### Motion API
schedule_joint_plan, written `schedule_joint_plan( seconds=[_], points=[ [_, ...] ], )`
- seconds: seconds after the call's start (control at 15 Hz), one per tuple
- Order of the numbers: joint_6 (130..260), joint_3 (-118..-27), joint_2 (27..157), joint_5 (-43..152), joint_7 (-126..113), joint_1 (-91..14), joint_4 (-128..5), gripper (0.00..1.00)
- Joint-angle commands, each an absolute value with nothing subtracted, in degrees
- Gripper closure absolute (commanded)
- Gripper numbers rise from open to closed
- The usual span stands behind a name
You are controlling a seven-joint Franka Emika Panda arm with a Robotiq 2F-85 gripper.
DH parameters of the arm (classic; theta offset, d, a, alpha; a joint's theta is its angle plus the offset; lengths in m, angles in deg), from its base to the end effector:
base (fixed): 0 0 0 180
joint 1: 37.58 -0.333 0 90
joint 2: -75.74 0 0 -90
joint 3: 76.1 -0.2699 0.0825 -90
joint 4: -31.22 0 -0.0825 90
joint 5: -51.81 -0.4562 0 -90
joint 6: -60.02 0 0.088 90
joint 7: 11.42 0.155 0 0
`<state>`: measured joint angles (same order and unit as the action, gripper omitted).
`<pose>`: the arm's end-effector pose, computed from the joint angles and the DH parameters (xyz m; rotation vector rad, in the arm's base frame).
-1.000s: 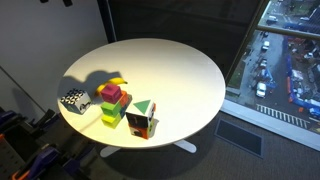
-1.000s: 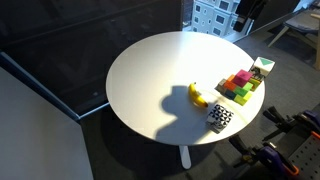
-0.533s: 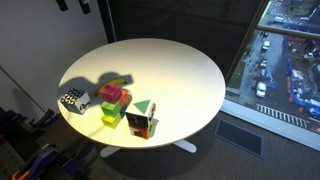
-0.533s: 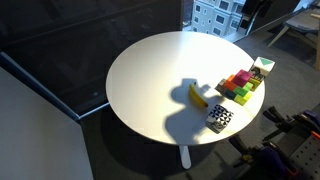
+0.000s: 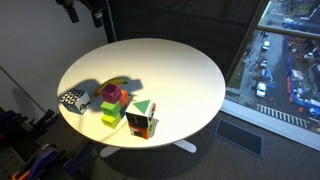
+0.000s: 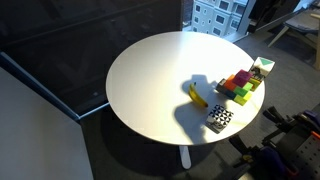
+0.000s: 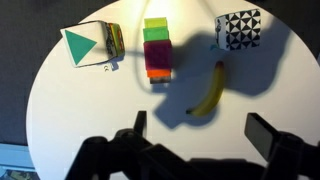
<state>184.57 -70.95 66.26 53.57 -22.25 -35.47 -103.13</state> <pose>0.5410 -0.0696 0.2638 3.1296 0.1269 -0.0120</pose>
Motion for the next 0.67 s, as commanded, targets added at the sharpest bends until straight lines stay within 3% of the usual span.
schedule_joint_plan(
  seconds=[0.0, 0.6],
  points=[
    [185.85, -69.66, 69.55, 52.05, -28.91, -34.86, -101.76, 0.00],
    [192.28, -69.83, 75.54, 49.21, -36.71, -34.10, -102.29, 0.00]
  ],
)
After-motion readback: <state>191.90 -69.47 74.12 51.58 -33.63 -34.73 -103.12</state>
